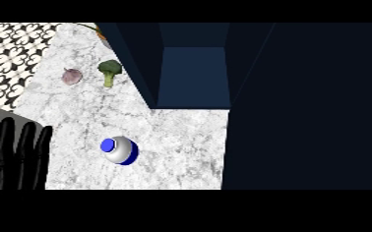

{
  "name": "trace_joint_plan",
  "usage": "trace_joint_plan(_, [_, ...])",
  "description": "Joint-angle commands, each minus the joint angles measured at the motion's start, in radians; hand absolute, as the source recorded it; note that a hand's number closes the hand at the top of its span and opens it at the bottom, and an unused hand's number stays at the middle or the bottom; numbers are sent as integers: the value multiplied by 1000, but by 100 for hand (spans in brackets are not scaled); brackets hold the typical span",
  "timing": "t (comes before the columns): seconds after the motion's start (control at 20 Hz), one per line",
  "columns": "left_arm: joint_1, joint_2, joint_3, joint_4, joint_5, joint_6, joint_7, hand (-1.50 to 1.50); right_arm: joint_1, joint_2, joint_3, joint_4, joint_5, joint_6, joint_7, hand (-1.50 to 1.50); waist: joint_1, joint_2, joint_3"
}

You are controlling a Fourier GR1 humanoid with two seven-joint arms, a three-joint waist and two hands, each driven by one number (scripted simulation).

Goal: Pick up the bottled water, place it into the cabinet and close the cabinet

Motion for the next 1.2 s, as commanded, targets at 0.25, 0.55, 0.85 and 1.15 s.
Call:
trace_joint_plan(0.25, [70, 4, -301, -154, -241, 180, 154, -150, -6, -30, -1, -209, -63, -30, 224, -150, 3, -1, 1])
trace_joint_plan(0.55, [78, 67, -281, -132, -223, 227, 147, -150, 3, -12, 28, -219, -36, -48, 215, -150, -1, -1, 1])
trace_joint_plan(0.85, [54, 85, -312, -75, -257, 287, 123, -150, 12, 7, 105, -238, 27, -76, 230, -150, -6, 0, 1])
trace_joint_plan(1.15, [42, 102, -357, -93, -317, 337, 192, -150, 10, -1, 150, -237, 61, -103, 246, -150, -6, -1, 1])
